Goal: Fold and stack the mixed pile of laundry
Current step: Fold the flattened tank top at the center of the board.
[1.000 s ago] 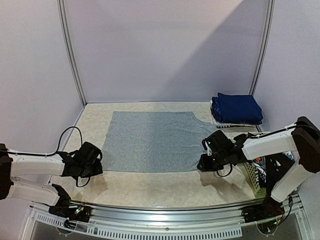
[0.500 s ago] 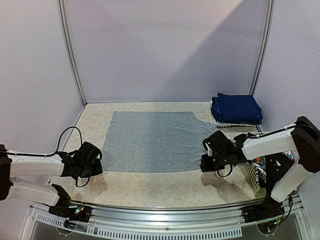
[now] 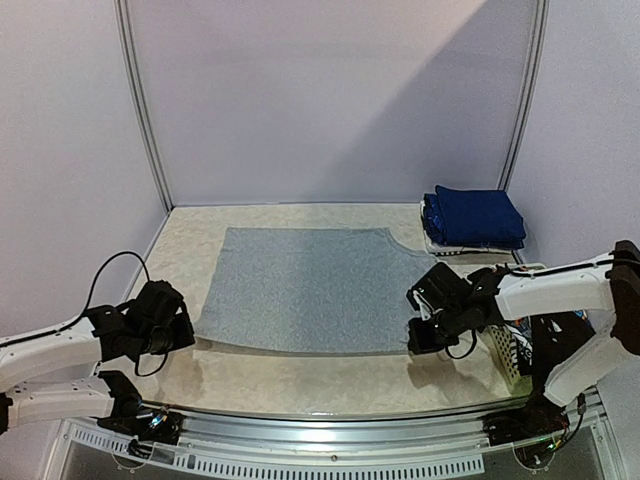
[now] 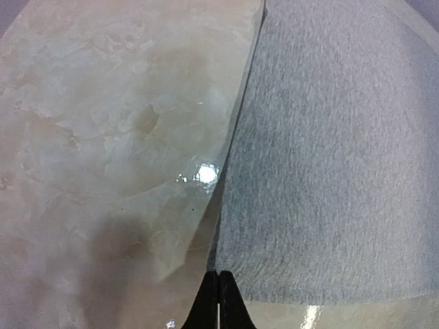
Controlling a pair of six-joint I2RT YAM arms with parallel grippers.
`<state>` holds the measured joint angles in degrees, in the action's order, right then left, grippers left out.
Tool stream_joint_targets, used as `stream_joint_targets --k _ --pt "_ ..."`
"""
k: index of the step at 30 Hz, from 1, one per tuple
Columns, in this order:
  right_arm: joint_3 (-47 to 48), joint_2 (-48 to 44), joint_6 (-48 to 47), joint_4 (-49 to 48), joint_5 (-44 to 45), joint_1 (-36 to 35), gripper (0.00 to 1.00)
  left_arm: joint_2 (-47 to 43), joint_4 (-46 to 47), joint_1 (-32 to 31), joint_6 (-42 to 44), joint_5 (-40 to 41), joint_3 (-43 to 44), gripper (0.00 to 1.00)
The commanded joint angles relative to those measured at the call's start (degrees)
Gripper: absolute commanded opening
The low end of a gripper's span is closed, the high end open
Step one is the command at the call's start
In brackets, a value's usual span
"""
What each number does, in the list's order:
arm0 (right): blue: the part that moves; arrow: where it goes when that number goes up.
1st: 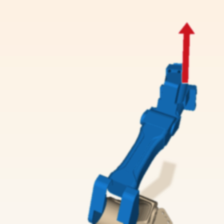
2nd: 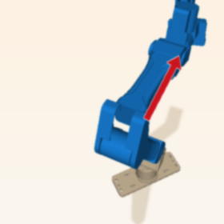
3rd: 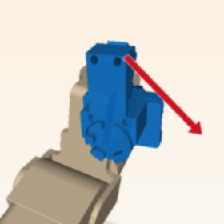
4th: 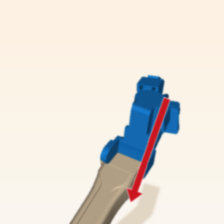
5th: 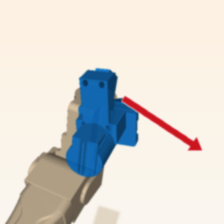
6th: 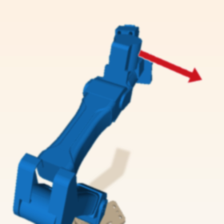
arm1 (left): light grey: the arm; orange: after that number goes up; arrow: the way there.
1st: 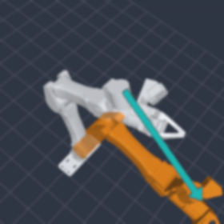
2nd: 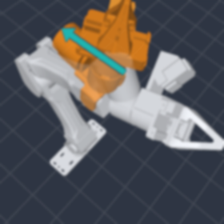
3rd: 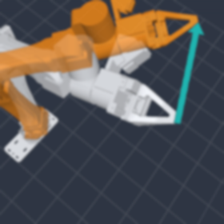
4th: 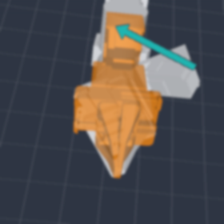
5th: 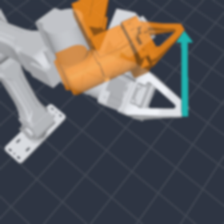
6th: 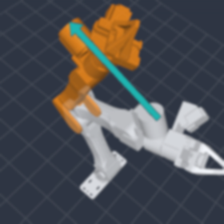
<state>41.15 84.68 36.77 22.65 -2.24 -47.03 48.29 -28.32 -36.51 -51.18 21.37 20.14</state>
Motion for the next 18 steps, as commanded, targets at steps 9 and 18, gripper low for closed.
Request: stream_joint_targets --k 9,18 --pt "13.7 -0.42 -2.23 17.99 8.14 -0.87 0.0 1.48 -4.55 -0.85 3.14 3.35 6.36 0.0" --pt "25.84 9.12 -4.93 25.37 15.23 -0.35 0.0 13.9 0.0 2.28 9.34 5.57 13.14 0.0"
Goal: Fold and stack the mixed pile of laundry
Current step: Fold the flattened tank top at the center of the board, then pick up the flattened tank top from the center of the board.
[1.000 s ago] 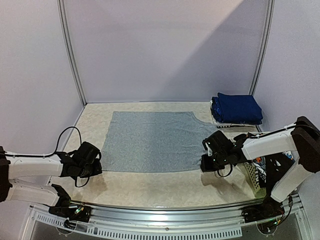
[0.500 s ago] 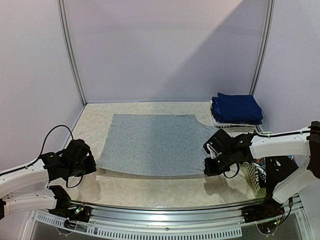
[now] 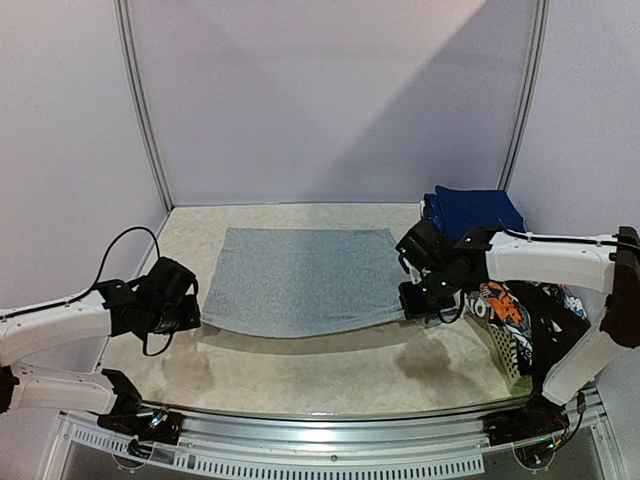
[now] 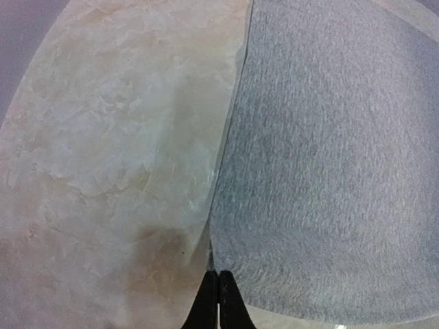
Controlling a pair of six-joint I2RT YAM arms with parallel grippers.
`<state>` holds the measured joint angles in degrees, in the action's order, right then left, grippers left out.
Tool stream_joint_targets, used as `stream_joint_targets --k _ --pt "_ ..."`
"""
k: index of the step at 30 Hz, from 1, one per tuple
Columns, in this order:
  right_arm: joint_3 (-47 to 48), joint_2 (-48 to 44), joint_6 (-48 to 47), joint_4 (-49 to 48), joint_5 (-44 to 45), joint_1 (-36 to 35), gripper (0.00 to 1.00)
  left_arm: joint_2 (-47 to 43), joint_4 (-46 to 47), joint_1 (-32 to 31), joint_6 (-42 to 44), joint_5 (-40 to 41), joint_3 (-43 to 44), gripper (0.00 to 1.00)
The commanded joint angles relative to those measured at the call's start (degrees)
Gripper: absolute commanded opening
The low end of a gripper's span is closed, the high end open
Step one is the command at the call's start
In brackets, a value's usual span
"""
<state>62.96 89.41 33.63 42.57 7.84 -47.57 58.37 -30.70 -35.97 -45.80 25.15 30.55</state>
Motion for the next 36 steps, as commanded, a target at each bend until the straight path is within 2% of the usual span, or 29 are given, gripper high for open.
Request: stream_joint_targets --k 1,11,21,36 --pt "4.96 5.17 -1.87 5.78 5.63 0.4 0.0 5.12 2.96 2.41 4.49 1.71 3.36 0.0" --pt "13.23 12.54 -4.24 7.31 7.58 4.2 0.0 17.69 8.53 8.64 9.95 -1.37 9.72 0.0" --pt "17.88 18.24 -6.18 8.57 7.98 6.53 0.0 27.33 9.95 10.88 12.36 -1.47 15.69 0.0" --pt "21.94 24.96 -8.02 6.76 8.07 8.98 0.0 33.54 10.2 12.74 14.04 0.43 20.13 0.0"
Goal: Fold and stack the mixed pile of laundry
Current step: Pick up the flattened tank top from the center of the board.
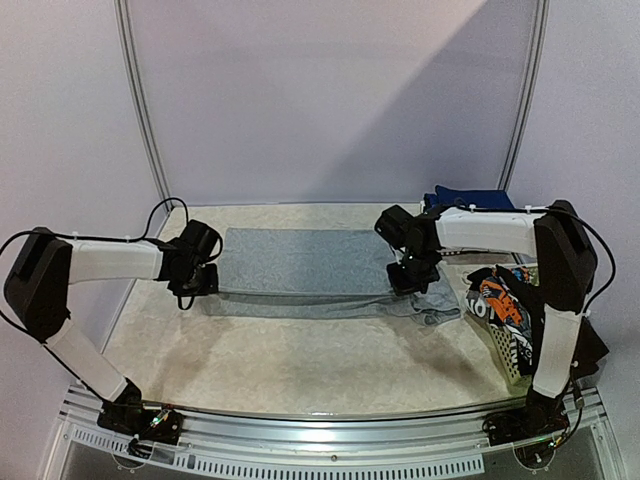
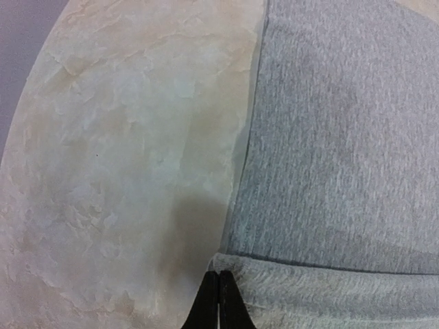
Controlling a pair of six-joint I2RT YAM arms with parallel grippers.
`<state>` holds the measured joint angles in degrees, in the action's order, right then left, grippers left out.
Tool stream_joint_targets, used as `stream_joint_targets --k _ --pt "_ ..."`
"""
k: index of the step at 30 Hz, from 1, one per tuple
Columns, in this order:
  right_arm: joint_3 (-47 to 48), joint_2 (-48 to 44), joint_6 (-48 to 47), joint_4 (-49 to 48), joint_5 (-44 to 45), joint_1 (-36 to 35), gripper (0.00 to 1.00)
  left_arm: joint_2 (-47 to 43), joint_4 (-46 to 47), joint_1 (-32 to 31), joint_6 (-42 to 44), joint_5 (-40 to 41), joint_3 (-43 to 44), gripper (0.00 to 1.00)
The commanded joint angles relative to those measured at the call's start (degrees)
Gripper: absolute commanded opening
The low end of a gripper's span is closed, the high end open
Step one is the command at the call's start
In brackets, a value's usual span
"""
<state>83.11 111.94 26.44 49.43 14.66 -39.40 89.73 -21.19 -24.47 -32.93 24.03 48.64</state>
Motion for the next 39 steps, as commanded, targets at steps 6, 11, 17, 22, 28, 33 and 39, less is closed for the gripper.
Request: stream_joint_targets --k 6,11,17,22,28,33,39 --pt "3.02 4.6 -0.86 -0.62 1.64 1.41 0.0 5.62 1.06 2.2 1.26 1.03 4.15 0.0" --pt "5.11 6.52 -1.12 -0.83 1.87 1.94 0.07 7.51 1.59 2.99 0.74 0.71 4.98 0.05" --pt "10.42 7.74 -1.15 -1.67 1.58 4.57 0.29 7.28 3.3 3.52 -0.07 1.23 5.67 0.36" --pt "12.08 5.75 -0.92 -0.44 2.36 5.43 0.4 2.9 2.39 2.7 0.37 2.55 4.47 0.7" --pt "0.6 -4.51 -4.47 -9.39 -8.22 1.12 0.39 -4.21 -0.59 -1.11 -0.37 4.56 -0.85 0.64" --pt "-3.42 -4.71 -6.37 -14.64 -18.17 -1.43 0.3 -5.92 1.58 -4.81 0.18 0.99 -4.07 0.45" --pt "-2.44 0.29 -6.08 -16.36 -20.26 -1.52 0.23 -2.63 3.77 -6.91 0.3 -1.47 -3.66 0.29"
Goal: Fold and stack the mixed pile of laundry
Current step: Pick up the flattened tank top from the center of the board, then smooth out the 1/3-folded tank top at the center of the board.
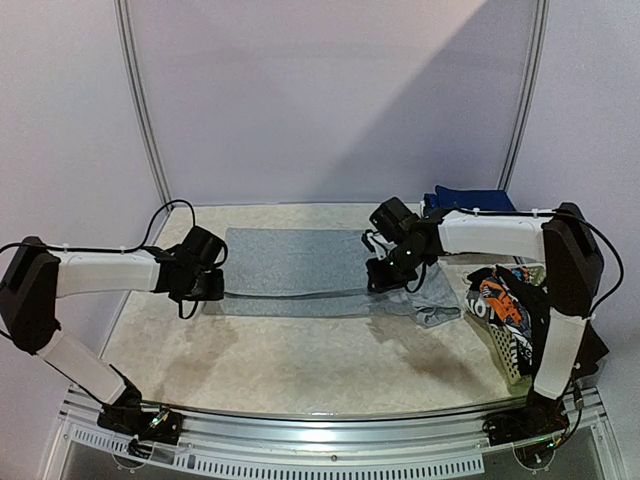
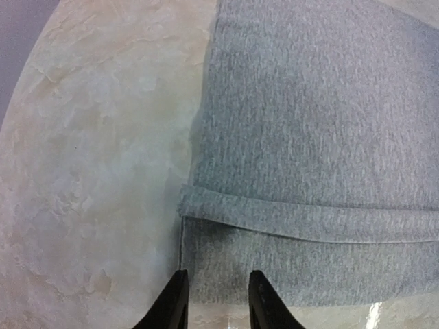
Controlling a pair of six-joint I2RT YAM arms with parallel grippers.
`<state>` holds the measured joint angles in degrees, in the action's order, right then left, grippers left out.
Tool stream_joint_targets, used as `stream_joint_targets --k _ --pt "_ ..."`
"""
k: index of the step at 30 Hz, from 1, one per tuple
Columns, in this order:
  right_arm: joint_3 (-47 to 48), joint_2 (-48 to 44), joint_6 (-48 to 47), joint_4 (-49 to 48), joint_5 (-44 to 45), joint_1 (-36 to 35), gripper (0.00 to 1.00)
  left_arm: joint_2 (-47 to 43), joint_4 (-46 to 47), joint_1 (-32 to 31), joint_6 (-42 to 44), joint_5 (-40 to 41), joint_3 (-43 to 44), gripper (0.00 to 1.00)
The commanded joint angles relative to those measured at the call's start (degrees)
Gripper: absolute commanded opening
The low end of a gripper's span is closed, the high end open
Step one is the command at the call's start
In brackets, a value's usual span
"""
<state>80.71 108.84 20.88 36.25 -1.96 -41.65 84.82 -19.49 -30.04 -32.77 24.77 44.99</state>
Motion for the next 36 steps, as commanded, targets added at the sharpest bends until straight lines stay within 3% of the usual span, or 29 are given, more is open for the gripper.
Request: stream_joint_targets --k 1,9,31,36 --pt "0.32 4.04 -0.57 -3.22 -3.81 0.71 0.22 2.98 2.62 -1.53 0.12 -2.61 0.03 0.27" --pt "3.06 7.5 -0.93 -2.82 -3.14 1.44 0.19 7.67 5.9 -1.86 0.45 -4.94 0.6 0.24" --pt "11.32 16.04 -2.72 -0.89 -2.82 5.84 0.17 17.46 8.33 0.49 3.82 -1.57 7.87 0.24" --pt "15.55 18.98 -3.36 -0.46 -2.71 7.75 0.17 19.9 8.76 3.96 4.39 -1.22 9.84 0.34"
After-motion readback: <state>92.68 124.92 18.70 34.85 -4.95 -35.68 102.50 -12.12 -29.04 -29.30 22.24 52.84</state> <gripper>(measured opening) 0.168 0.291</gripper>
